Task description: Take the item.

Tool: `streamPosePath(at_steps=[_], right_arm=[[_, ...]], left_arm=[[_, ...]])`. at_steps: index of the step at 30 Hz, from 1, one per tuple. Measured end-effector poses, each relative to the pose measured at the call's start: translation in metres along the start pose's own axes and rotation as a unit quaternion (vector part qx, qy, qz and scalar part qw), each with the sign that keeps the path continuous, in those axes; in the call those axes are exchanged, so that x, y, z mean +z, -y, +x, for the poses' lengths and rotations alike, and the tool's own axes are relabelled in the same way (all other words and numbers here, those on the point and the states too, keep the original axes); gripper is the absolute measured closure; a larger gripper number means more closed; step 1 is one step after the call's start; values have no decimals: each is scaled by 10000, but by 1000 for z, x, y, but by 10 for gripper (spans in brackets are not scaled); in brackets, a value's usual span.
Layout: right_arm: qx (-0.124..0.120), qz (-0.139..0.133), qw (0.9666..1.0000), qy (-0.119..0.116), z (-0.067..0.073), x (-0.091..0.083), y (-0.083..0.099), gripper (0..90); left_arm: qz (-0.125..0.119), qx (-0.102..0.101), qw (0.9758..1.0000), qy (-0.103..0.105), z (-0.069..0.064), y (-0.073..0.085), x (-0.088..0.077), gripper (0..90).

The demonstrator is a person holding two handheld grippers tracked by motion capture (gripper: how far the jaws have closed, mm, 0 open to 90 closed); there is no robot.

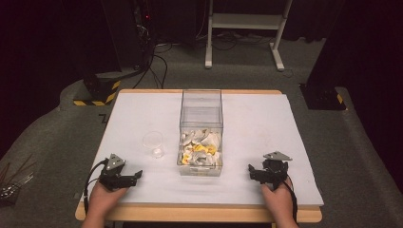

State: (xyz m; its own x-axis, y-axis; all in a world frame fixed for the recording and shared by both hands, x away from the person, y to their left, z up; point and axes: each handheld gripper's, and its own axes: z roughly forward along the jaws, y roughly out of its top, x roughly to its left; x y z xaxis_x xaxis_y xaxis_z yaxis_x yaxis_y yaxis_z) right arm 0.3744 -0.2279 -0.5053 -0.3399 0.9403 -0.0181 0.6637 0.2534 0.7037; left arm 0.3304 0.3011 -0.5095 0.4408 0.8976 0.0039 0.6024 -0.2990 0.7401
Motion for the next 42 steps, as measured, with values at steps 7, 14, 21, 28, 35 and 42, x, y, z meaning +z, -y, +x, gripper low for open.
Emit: streamPosePath(at_steps=[7,14,21,28,35,42], right_arm=[[17,13,10000,-5,0,0,0,89],[9,6,10000,1,0,0,0,90],[17,13,10000,-5,0,0,0,90],[15,12,10000,-1,0,0,0,90],[15,13,10000,-4,0,0,0,90],[19,14,10000,-8,0,0,0,90]], left_arm=[[37,106,9999,56,1,-1,-2,176],[-52,249,9995,198,-9,-4,-11,164],[-190,241,9991,310,-14,-8,-16,159],[-242,344,9985,363,-21,-12,-20,162],[-400,443,9971,462,-26,-15,-24,174],[-490,400,9965,553,-30,-18,-27,168]])
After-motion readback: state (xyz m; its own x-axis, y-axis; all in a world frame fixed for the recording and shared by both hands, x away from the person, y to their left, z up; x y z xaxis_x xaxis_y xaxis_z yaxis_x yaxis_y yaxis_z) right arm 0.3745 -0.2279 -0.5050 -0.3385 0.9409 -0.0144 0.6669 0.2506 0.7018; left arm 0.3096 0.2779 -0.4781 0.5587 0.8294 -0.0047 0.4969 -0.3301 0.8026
